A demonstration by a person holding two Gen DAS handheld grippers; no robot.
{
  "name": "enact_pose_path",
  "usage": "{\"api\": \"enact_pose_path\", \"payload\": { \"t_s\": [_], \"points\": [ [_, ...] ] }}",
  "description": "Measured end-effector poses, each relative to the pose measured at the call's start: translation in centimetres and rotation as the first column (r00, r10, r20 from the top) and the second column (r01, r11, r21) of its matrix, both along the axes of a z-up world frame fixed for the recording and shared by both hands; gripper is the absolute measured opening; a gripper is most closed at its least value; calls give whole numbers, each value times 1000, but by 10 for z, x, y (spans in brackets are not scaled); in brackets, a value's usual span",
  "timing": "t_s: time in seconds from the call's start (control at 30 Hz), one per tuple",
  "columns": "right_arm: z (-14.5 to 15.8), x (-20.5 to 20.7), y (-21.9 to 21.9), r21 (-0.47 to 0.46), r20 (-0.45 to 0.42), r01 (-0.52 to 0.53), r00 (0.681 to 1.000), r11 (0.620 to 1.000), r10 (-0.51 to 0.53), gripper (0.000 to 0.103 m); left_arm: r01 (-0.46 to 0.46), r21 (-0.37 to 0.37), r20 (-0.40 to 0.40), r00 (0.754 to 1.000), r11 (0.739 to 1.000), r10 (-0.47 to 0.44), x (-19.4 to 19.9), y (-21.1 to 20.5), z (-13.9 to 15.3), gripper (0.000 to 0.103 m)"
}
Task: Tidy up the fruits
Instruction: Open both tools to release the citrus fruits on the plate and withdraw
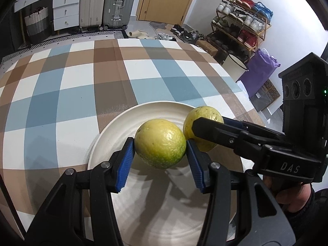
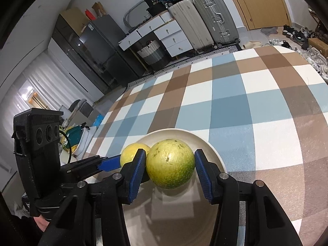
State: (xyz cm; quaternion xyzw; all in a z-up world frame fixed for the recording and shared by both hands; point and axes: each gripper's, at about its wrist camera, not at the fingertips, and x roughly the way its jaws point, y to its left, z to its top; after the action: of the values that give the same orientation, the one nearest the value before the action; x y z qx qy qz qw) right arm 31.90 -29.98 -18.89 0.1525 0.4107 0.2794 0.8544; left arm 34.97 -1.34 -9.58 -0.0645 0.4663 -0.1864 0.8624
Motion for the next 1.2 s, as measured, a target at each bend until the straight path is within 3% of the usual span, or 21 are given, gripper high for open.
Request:
{"api": "enact_pose_path", "payload": {
  "t_s": [0.23, 0.33, 0.53, 0.97, 1.2],
  "points": [
    [2, 0, -1, 3, -13, 12, 1000, 1000, -12, 55, -7, 13, 12, 1000, 1000, 6, -1, 0, 3, 49],
    [12, -8, -6, -1, 36, 35, 999, 999, -35, 69, -10, 22, 18, 1000, 1000, 9, -5, 2, 9, 50],
    [26, -23, -18, 27, 65, 69, 995, 997, -71, 69, -47, 34, 48, 998, 998, 46, -19, 14, 24, 56],
    [63, -79, -21, 21, 157, 75, 985, 997, -77, 69, -86, 50, 132, 988, 995, 79, -81, 25, 62, 56],
    [75, -113, -18, 5, 223, 69, 973, 998, -68, 79, -108, 55, 165, 982, 993, 98, -121, 29, 75, 56]
  ]
}}
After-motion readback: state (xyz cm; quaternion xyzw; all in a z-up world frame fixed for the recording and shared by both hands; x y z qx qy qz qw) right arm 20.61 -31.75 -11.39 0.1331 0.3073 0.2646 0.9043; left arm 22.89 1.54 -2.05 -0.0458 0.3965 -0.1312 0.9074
